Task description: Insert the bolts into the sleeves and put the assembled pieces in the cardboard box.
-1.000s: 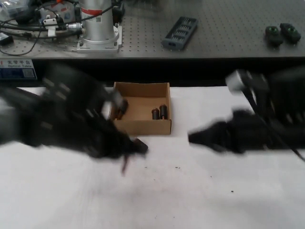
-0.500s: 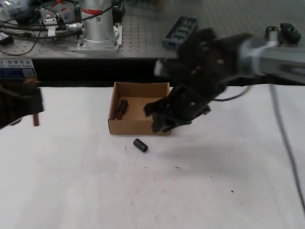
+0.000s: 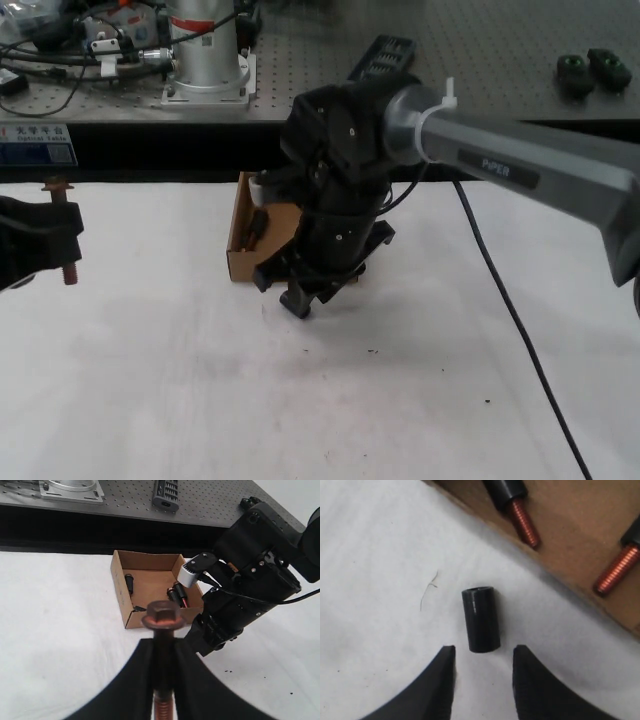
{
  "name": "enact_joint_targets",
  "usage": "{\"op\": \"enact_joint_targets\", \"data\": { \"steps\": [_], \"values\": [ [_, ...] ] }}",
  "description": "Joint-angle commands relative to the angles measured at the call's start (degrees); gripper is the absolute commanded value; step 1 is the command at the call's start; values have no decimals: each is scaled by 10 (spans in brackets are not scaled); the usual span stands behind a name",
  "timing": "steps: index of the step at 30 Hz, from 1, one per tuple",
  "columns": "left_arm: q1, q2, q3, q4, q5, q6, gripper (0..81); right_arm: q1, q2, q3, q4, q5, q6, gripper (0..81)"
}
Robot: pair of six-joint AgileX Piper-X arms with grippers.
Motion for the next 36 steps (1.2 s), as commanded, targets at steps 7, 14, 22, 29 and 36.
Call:
{"op": "enact_joint_targets", "data": {
  "steps": [7,14,22,29,36],
  "values": [
    [2,-6,-2,-11,5,-21,6,10,5,-13,0,17,-37,298],
    [2,-6,-2,-11,5,-21,6,10,25,-17,1,18,-48,298],
    [2,-6,-2,-11,5,-21,6,12,47,-43,-9,34,-52,298],
    [2,-6,-2,-11,5,-21,6,12,60,-68,-15,43,-62,295],
    [2,-8,-2,-11,5,-20,6,14,67,-68,14,46,-62,211]
  ]
}}
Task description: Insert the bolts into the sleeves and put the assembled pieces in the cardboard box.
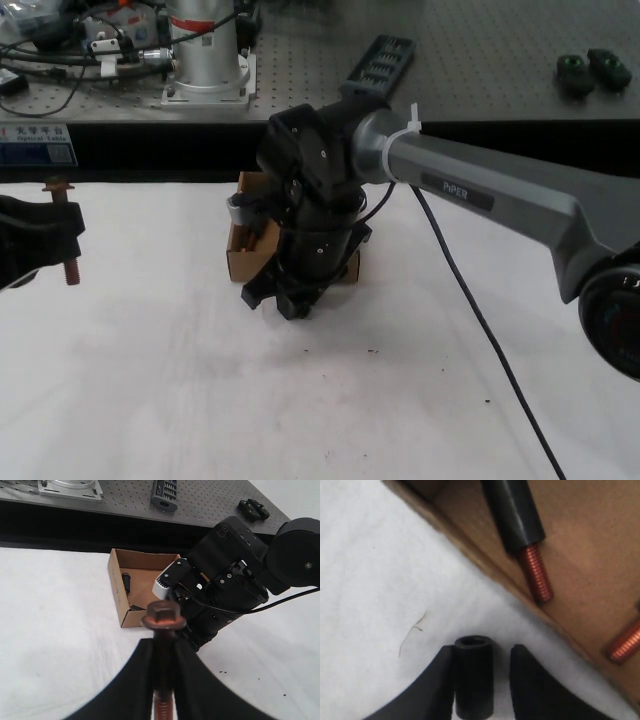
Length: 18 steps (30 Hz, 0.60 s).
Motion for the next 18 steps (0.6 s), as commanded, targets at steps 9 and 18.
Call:
{"op": "enact_joint_targets", "data": {
  "steps": [9,18],
  "values": [
    [2,-23,-2,-39,27,-7,6,1,5,-6,53,43,-4,58],
    [2,11,-2,-206,65,-186,6,-29,-66,6,61,-90,-16,57]
  ]
}}
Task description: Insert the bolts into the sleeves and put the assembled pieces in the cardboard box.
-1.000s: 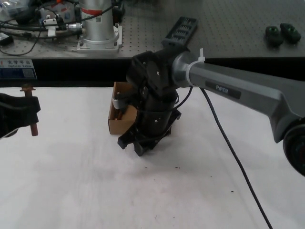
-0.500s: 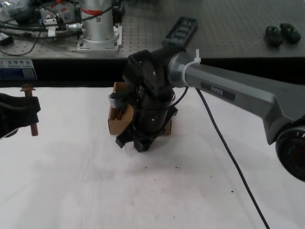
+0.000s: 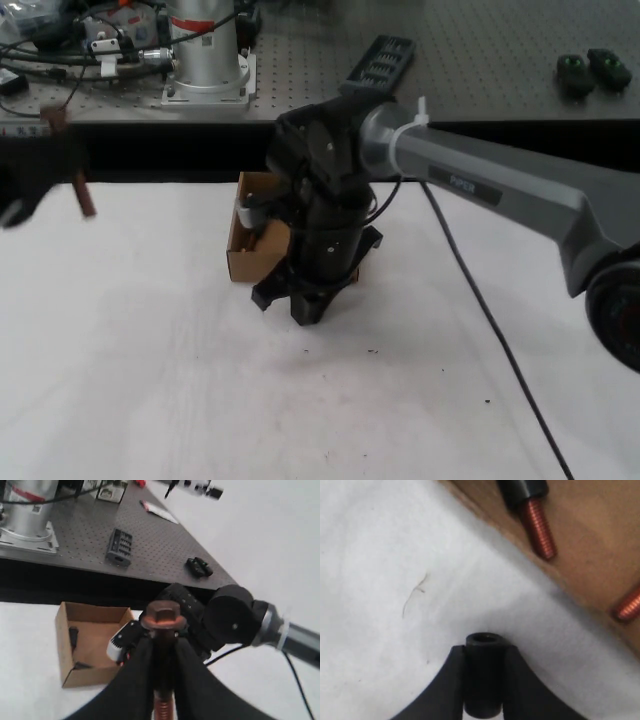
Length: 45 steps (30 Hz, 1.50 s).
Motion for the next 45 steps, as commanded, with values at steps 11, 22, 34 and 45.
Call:
{"op": "enact_joint_targets", "data": {
  "steps": [11,22,34,45],
  "values": [
    [-33,160,-31,-233,48,-209,6,-29,-362,392,-256,-214,-16,57],
    [-187,293,-124,-233,43,-166,6,-33,-524,780,-765,-319,178,57],
    [-198,346,-126,-232,12,-191,6,-35,-524,870,-944,-320,203,57],
    [-197,352,-126,-220,104,-231,6,-35,-524,870,-979,-316,239,57]
  ]
}}
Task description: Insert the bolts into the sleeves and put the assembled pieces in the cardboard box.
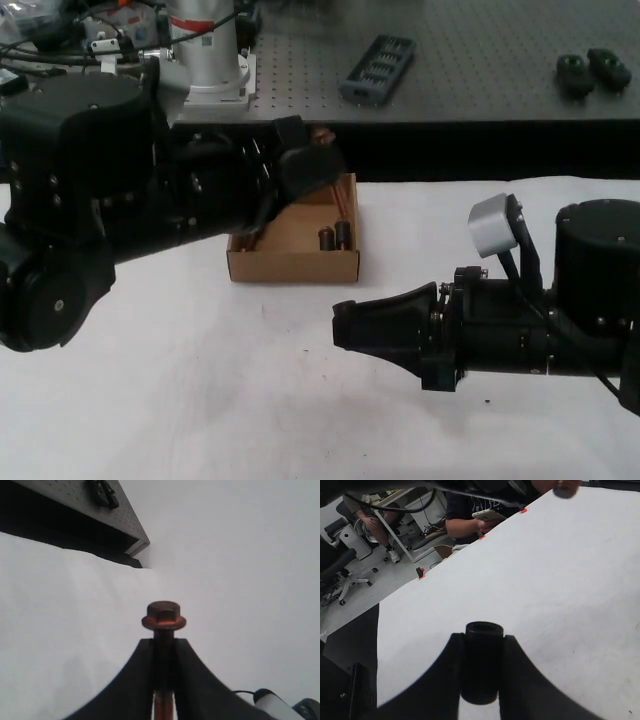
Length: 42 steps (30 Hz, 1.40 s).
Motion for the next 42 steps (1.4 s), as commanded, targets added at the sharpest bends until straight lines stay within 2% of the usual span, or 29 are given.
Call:
{"op": "enact_joint_targets", "data": {
  "steps": [1,5,18,24,33,42],
  "values": [
    [-2,-2,-8,4,56,-9,6,-3,-8,-2,-17,13,18,57],
    [-2,-2,-8,45,99,34,6,-3,-8,-2,-17,13,28,57],
    [-2,-2,-6,87,78,113,6,-3,-8,-4,-17,13,30,57],
    [-2,-2,-6,88,85,115,6,-9,-8,-12,-26,13,41,57],
    [-2,-2,-6,88,85,110,6,-54,-8,-12,-26,17,56,57],
    [-2,-2,-6,86,62,95,6,-39,-8,-12,-26,14,56,57]
  ]
}}
